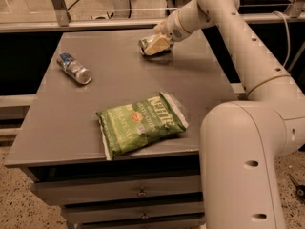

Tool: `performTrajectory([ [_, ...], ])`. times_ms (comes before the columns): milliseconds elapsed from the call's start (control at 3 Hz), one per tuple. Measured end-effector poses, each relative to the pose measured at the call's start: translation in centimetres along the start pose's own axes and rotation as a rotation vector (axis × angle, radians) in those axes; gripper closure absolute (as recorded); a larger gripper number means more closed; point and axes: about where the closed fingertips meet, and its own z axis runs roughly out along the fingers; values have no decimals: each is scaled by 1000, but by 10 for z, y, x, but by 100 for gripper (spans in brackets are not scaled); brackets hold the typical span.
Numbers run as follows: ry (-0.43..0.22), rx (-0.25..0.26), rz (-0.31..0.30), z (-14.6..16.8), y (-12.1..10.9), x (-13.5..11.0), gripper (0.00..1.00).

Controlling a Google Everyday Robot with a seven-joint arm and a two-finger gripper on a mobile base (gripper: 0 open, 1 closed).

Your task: Pick 7up can

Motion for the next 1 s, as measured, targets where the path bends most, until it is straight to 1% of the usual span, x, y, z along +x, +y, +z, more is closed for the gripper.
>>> performTrajectory([
  [333, 0, 0, 1, -1, 0, 0, 86],
  [667, 0, 0, 0, -2, 0, 0, 100],
  [1000, 30, -3, -58, -20, 5, -11, 100],
])
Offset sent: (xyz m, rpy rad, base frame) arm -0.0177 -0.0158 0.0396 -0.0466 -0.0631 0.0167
